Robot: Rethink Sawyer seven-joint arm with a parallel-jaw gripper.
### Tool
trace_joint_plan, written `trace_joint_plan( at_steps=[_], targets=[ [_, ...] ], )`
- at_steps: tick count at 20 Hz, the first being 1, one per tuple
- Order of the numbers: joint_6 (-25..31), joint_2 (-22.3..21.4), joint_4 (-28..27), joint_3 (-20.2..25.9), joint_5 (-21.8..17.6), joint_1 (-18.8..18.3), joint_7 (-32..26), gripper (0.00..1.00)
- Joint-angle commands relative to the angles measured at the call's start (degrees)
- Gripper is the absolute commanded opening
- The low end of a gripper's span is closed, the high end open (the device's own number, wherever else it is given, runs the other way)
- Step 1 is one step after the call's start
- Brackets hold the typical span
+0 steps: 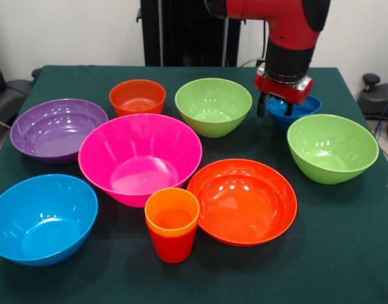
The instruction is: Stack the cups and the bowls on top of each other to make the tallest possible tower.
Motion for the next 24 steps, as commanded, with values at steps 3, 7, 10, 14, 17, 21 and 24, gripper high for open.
trace_joint_plan(
  at_steps=[3,7,10,14,17,21,24],
  targets=[
    [6.3,-1.2,-2.0,8.6,-2.3,-0.4,-1.6,1.00],
    [4.8,-0.3,-3.5,8.7,-1.9,0.5,-0.6,1.00],
    [5.2,0.3,-4.7,8.7,-1.5,1.2,-0.2,1.00],
    [4.0,0.9,-5.5,7.4,-2.6,1.9,-0.5,1.00],
    [4.2,1.1,-5.1,6.5,-2.4,2.4,0.1,1.00],
    [3.0,1.2,-5.3,5.3,-3.4,3.2,-0.3,0.00],
    [4.2,1.2,-5.7,4.8,-3.5,3.7,-0.6,0.00]
  ],
)
